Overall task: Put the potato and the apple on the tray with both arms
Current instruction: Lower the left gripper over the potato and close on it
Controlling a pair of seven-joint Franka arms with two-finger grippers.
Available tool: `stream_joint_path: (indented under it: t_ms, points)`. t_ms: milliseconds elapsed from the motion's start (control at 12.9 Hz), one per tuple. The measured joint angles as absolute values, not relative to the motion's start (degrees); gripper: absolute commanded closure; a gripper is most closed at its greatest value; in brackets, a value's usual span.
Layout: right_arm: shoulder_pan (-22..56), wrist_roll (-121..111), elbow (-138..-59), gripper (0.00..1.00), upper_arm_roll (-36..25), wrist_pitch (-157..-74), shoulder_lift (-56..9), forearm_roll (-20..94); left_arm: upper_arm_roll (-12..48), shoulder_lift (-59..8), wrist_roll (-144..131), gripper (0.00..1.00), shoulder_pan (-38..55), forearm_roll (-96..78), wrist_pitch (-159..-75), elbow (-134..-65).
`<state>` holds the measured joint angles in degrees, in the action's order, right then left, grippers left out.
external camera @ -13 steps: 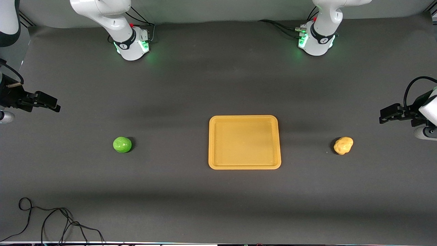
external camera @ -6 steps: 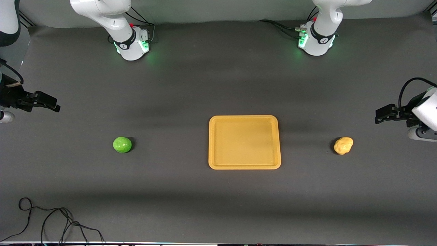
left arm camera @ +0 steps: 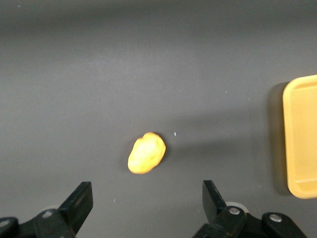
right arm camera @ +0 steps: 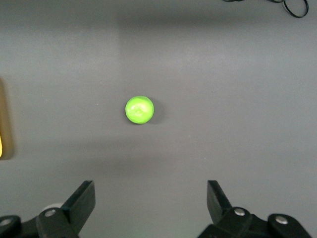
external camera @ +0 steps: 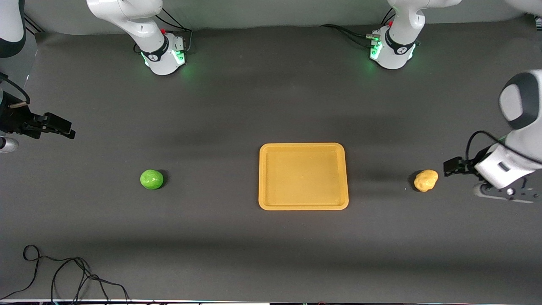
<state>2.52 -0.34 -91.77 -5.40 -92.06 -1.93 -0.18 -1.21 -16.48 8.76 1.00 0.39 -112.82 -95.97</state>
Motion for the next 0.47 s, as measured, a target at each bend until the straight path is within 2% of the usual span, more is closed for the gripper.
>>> stream_joint_path:
  t_ms: [466]
  points:
    - [2.83, -0.33, -92.29, 0.0, -5.16, -91.96, -1.97, -0.18, -1.32, -20.75, 12.86, 0.01, 0.89, 0.44, -128.31, -103.94]
